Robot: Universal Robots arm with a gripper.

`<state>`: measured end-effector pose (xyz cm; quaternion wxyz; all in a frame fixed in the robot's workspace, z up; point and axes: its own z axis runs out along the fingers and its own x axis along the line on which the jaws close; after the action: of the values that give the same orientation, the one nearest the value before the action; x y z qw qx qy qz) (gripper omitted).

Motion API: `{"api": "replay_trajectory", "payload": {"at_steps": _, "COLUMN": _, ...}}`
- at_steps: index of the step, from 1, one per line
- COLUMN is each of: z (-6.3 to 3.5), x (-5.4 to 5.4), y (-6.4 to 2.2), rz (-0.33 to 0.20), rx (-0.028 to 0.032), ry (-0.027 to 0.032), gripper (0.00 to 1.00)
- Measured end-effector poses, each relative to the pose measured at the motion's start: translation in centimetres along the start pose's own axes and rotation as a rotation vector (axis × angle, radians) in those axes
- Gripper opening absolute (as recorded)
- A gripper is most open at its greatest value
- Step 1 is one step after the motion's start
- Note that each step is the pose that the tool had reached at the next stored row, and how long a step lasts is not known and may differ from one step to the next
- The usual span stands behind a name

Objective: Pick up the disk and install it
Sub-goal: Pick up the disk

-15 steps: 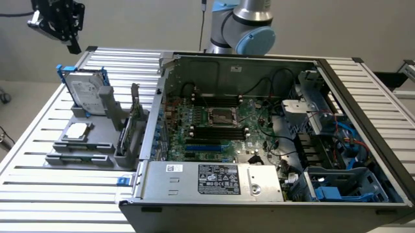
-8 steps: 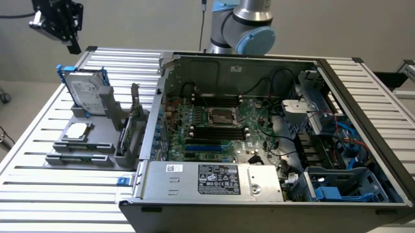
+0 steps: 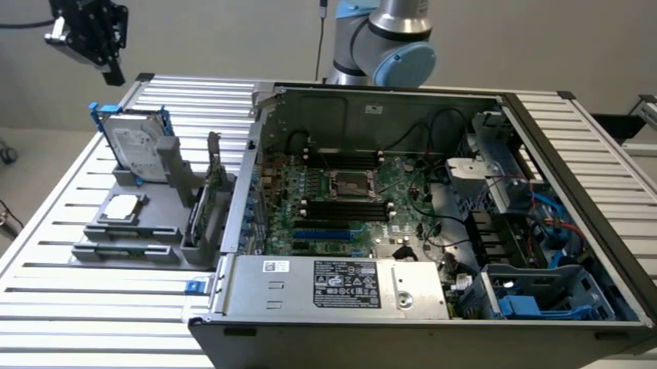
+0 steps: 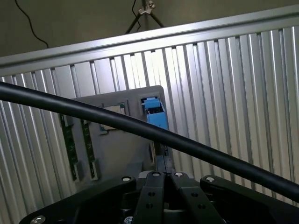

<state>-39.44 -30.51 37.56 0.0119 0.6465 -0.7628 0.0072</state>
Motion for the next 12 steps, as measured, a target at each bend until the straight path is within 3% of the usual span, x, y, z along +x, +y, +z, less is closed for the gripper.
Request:
{"api": "replay_trajectory", "payload": {"at_steps": 7, "z": 0.02, "x": -0.01, "y": 0.12, "rz": -0.039, "rx": -0.0121, "ry": 0.0024, "gripper": 0.11}}
{"api": "replay_trajectory", "payload": {"at_steps": 12, "z": 0.8, "x": -0.4, "y": 0.84, "rz": -0.055, "rx": -0.0004, "ry": 0.0006, "gripper": 0.11}}
